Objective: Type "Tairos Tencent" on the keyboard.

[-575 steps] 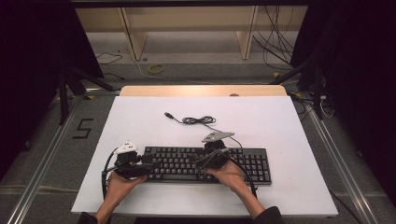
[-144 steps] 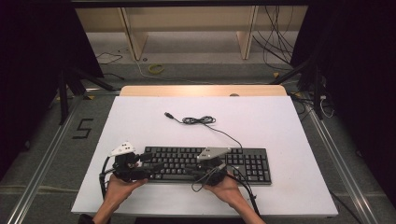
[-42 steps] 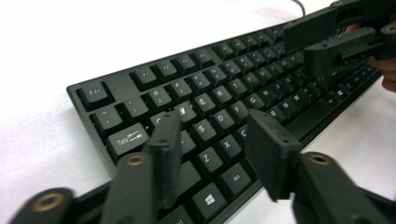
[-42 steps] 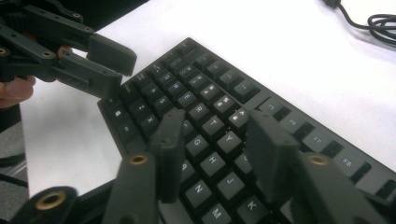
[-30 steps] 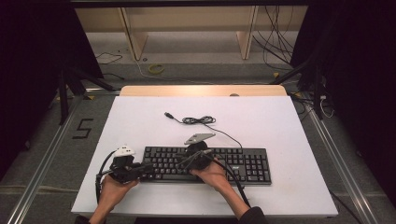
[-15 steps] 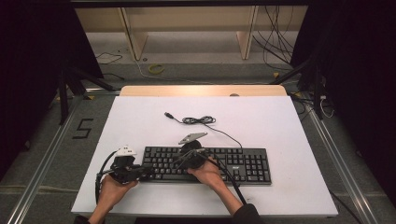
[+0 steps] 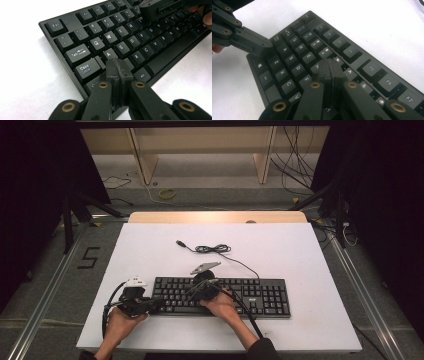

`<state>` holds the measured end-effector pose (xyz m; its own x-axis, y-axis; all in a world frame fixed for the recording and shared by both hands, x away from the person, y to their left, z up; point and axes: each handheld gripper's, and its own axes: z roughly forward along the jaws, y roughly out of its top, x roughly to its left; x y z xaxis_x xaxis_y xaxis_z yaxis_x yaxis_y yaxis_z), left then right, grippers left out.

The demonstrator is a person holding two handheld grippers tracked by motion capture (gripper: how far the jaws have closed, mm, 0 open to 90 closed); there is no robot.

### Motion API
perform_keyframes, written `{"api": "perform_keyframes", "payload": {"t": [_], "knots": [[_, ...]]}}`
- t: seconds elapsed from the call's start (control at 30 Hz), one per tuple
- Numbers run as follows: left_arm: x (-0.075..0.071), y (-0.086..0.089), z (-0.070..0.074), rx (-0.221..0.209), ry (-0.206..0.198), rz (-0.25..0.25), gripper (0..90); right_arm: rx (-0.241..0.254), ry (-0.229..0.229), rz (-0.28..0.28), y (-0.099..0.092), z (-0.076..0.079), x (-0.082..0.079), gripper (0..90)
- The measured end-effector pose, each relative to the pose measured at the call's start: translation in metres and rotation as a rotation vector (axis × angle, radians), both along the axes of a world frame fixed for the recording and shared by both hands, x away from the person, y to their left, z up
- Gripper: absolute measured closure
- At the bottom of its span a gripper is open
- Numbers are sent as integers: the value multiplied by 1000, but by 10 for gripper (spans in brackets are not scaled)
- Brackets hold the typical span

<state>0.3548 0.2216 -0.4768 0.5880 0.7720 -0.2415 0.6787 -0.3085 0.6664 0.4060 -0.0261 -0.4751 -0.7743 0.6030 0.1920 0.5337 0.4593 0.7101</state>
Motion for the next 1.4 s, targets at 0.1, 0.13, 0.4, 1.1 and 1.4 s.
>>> {"api": "perform_keyframes", "payload": {"t": [0.1,0.13,0.4,1.1,1.4], "knots": [[0,0,0,0,1,-1,891,-3,-1,0,0,-1,1,900],[0,0,0,0,1,-1,891,-4,-1,2,0,-1,1,900],[1,0,-1,5,12,-6,892,-7,7,1,1,-3,1,900],[-1,0,6,-48,-38,-6,808,24,-18,-31,-9,3,-1,844],[-1,-3,8,-85,-74,-9,680,63,-17,-17,-19,11,-6,729]]}}
